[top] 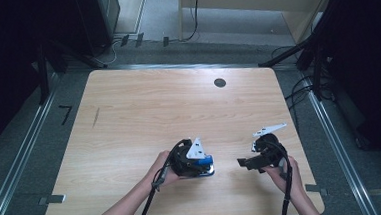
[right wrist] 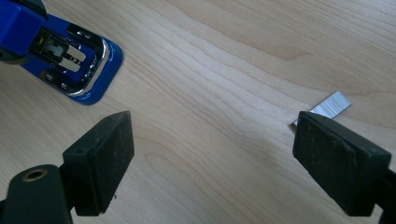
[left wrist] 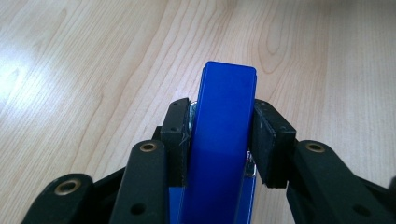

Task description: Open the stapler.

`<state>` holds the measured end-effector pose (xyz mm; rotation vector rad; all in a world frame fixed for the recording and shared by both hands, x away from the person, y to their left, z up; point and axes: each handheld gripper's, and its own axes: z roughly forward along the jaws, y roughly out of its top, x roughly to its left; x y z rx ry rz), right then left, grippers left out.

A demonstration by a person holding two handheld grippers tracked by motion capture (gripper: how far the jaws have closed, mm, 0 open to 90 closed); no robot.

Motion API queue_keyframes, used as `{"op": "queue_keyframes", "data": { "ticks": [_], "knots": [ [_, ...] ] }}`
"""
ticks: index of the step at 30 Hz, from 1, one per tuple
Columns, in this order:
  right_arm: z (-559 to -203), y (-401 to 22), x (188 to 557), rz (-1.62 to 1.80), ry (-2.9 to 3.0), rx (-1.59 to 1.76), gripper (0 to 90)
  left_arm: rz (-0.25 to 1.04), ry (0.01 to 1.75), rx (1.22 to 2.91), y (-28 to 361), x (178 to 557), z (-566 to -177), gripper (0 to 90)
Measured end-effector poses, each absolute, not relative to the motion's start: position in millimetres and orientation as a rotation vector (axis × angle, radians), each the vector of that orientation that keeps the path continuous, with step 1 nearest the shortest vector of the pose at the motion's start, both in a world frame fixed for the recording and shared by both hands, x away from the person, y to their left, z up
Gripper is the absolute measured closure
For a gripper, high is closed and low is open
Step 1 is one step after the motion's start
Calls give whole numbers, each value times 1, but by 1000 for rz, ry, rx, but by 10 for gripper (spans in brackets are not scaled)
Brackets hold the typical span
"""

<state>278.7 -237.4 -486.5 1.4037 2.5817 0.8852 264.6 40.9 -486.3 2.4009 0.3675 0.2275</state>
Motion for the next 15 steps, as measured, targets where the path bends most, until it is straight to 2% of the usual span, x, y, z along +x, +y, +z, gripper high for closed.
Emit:
{"op": "queue_keyframes", "data": {
  "ticks": [5, 8, 15],
  "knots": [
    [-484, -231, 277, 937, 2574, 1403, 150, 220, 350, 2397, 44, 265, -483, 641],
    [-484, -223, 276, 977, 2569, 1399, 200, 217, 343, 2395, 46, 265, -482, 648],
    [-482, -201, 276, 1099, 2559, 1361, 413, 214, 322, 2398, 48, 266, -478, 660]
  ]
}}
